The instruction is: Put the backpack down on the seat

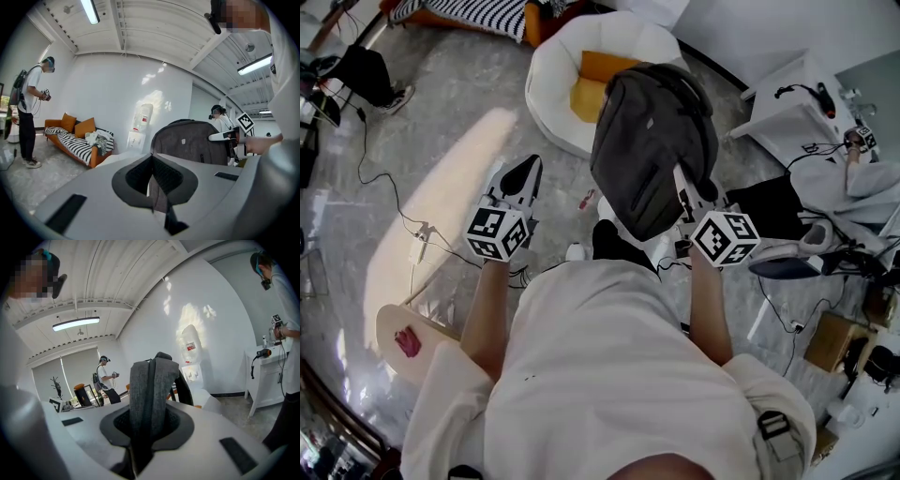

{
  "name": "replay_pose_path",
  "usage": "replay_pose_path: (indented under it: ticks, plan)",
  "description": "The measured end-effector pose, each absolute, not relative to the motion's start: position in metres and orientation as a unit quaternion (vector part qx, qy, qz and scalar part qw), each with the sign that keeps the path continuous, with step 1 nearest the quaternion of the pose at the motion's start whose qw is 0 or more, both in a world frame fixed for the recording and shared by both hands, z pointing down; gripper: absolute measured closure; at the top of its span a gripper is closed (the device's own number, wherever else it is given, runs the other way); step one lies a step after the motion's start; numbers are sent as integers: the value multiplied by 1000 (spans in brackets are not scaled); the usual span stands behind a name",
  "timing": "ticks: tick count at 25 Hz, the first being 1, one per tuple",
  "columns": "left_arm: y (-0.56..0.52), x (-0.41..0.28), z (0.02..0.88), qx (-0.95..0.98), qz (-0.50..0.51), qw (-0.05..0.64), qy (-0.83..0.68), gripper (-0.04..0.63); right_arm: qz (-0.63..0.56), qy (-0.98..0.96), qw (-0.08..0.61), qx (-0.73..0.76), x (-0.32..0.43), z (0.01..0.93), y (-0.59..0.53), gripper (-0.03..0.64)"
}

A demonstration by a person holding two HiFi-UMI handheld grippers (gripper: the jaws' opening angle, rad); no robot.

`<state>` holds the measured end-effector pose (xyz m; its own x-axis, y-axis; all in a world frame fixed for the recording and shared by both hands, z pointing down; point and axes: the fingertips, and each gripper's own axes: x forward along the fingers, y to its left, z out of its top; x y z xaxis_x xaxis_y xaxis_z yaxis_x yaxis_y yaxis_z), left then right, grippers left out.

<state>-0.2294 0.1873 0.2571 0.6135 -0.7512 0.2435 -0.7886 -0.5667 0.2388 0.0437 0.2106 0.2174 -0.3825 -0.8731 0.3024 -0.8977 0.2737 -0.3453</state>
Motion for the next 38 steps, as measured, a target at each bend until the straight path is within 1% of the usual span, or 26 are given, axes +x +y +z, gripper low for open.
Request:
replay_pose_path:
  ticks: [8,22,33,38]
  plan:
    - [139,-213,256,878,63,163,-446,578,224,-810,44,541,61,223,153,538]
    - [45,-146,250,866,67,164,-467,578,237,-828,43,506,116,235,45,538]
    - [-19,-92,258,863,80,171,-468,578,258,-832,50,488,161,261,-20,538]
    - [-27,-89,256,861,82,166,-474,578,255,-834,53,486,165,268,-31,538]
